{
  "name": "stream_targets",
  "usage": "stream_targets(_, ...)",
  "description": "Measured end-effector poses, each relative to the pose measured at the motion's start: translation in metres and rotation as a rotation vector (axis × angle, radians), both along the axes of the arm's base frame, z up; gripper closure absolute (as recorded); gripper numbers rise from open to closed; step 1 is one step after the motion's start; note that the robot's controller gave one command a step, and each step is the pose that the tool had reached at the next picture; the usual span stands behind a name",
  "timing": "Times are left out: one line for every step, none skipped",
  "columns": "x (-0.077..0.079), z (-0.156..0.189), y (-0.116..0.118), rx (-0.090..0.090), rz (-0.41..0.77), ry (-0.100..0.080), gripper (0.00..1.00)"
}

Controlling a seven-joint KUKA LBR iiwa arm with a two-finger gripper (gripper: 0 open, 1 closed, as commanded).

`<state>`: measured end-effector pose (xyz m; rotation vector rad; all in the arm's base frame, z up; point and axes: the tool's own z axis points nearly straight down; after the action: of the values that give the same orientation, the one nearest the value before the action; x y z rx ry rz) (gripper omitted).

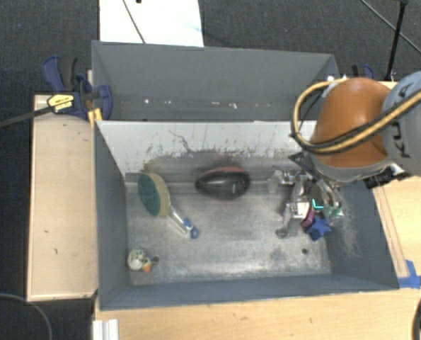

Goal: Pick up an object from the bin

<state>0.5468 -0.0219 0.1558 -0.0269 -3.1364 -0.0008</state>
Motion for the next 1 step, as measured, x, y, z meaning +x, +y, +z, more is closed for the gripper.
stream_targets(0.0362, -0.0312, -0.1183, -0.003, 0.121, -0.010, 0.00)
